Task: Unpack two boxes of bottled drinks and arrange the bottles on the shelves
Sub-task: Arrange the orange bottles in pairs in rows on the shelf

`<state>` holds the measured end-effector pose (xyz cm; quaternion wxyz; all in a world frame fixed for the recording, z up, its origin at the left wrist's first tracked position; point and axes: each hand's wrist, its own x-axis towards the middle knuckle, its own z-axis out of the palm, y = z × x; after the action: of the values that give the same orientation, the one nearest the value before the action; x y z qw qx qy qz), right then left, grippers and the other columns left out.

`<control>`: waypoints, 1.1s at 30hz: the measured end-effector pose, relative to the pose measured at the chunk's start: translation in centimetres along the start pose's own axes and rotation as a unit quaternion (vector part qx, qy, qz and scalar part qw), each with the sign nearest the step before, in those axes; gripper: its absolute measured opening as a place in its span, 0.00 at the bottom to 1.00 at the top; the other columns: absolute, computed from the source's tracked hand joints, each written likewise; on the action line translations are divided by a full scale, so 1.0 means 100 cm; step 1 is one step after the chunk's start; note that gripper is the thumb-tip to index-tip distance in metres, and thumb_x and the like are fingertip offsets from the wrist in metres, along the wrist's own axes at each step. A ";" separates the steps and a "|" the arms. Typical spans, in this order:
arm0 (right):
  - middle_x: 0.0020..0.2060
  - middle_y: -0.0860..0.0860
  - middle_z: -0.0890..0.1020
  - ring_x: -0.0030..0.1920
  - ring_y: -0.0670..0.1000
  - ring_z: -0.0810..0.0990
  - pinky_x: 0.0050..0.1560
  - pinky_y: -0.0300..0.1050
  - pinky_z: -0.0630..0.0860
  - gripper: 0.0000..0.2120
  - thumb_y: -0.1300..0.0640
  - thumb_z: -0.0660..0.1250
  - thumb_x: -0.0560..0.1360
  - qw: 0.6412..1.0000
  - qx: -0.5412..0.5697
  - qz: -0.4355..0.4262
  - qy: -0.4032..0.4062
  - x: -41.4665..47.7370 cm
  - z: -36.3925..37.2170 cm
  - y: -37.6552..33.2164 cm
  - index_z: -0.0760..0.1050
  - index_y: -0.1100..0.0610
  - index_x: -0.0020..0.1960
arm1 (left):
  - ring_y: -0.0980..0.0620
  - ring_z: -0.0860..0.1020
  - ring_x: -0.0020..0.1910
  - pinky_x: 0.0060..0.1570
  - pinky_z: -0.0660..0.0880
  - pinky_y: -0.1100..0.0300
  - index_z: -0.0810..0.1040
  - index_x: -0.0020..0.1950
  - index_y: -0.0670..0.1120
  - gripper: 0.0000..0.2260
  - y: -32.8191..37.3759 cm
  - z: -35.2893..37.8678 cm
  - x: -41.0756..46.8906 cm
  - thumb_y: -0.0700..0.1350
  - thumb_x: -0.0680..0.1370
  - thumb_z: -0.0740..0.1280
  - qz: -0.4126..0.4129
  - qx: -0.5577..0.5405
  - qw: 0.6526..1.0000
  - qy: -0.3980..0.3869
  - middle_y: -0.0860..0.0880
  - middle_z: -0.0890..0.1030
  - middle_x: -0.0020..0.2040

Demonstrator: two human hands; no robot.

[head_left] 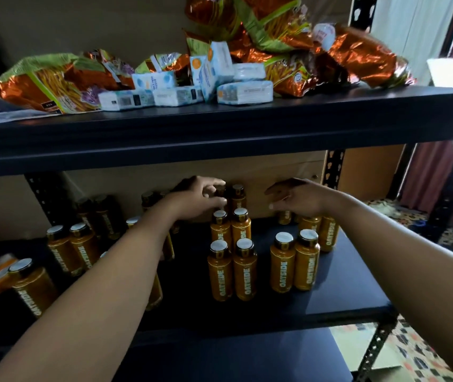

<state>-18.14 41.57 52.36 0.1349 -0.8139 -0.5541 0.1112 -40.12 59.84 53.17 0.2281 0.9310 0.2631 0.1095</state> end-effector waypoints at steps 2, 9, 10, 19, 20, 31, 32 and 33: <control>0.72 0.48 0.73 0.69 0.51 0.73 0.70 0.51 0.70 0.25 0.40 0.64 0.81 1.000 -0.014 -0.002 -0.016 -0.016 -0.011 0.002 0.67 0.44 0.76 | 0.54 0.75 0.61 0.57 0.71 0.54 0.68 0.76 0.59 0.26 0.019 -0.010 -0.003 0.58 0.79 0.69 0.017 0.026 0.999 -0.022 0.52 0.76 0.69; 0.69 0.50 0.78 0.69 0.50 0.74 0.70 0.48 0.67 0.28 0.42 0.67 0.81 0.999 0.007 -0.013 -0.031 -0.055 -0.026 0.021 0.66 0.48 0.78 | 0.52 0.75 0.65 0.55 0.70 0.56 0.65 0.78 0.59 0.30 0.084 0.005 -0.015 0.59 0.78 0.70 0.034 0.066 0.987 -0.143 0.53 0.78 0.67; 0.69 0.50 0.77 0.69 0.51 0.73 0.68 0.46 0.67 0.28 0.43 0.67 0.80 0.999 0.011 -0.014 -0.033 -0.060 -0.024 0.025 0.66 0.47 0.78 | 0.51 0.75 0.65 0.56 0.71 0.56 0.65 0.78 0.58 0.30 0.090 0.013 -0.015 0.58 0.78 0.70 0.035 0.059 0.986 -0.150 0.52 0.78 0.67; 0.70 0.48 0.76 0.67 0.50 0.75 0.65 0.46 0.73 0.27 0.46 0.72 0.78 0.997 0.053 -0.024 -0.051 -0.072 0.028 0.073 0.70 0.46 0.75 | 0.49 0.74 0.67 0.56 0.72 0.57 0.67 0.77 0.56 0.30 0.110 0.102 -0.011 0.50 0.78 0.73 0.018 0.025 0.993 -0.118 0.47 0.72 0.74; 0.67 0.47 0.77 0.66 0.50 0.76 0.65 0.48 0.73 0.26 0.48 0.73 0.78 0.996 0.067 -0.029 -0.045 -0.071 0.033 0.075 0.71 0.45 0.73 | 0.49 0.74 0.67 0.57 0.72 0.57 0.69 0.76 0.56 0.29 0.109 0.108 -0.011 0.49 0.77 0.74 0.013 0.033 0.993 -0.111 0.48 0.72 0.74; 0.56 0.45 0.81 0.58 0.50 0.79 0.60 0.57 0.79 0.18 0.52 0.76 0.75 0.987 0.149 -0.049 0.046 -0.067 0.067 0.087 0.74 0.43 0.61 | 0.49 0.74 0.69 0.65 0.72 0.55 0.76 0.71 0.53 0.20 0.099 0.132 -0.021 0.43 0.79 0.70 -0.028 -0.003 0.999 -0.032 0.51 0.75 0.72; 0.55 0.44 0.81 0.58 0.50 0.80 0.60 0.56 0.79 0.18 0.51 0.76 0.74 0.986 0.151 -0.046 0.049 -0.067 0.068 0.087 0.74 0.42 0.60 | 0.50 0.74 0.69 0.64 0.72 0.55 0.76 0.71 0.53 0.21 0.099 0.133 -0.021 0.44 0.79 0.71 -0.029 0.002 0.999 -0.033 0.52 0.75 0.72; 0.55 0.44 0.81 0.57 0.49 0.80 0.59 0.56 0.79 0.17 0.50 0.77 0.74 0.986 0.154 -0.045 0.052 -0.067 0.068 0.087 0.74 0.40 0.58 | 0.50 0.74 0.68 0.64 0.73 0.55 0.76 0.71 0.54 0.21 0.099 0.134 -0.020 0.44 0.79 0.71 -0.030 0.005 0.999 -0.032 0.52 0.75 0.72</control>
<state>-15.27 32.92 43.18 0.2920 -0.7625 -0.5585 0.1463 -33.12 46.34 46.11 0.2353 0.9267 0.2841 0.0713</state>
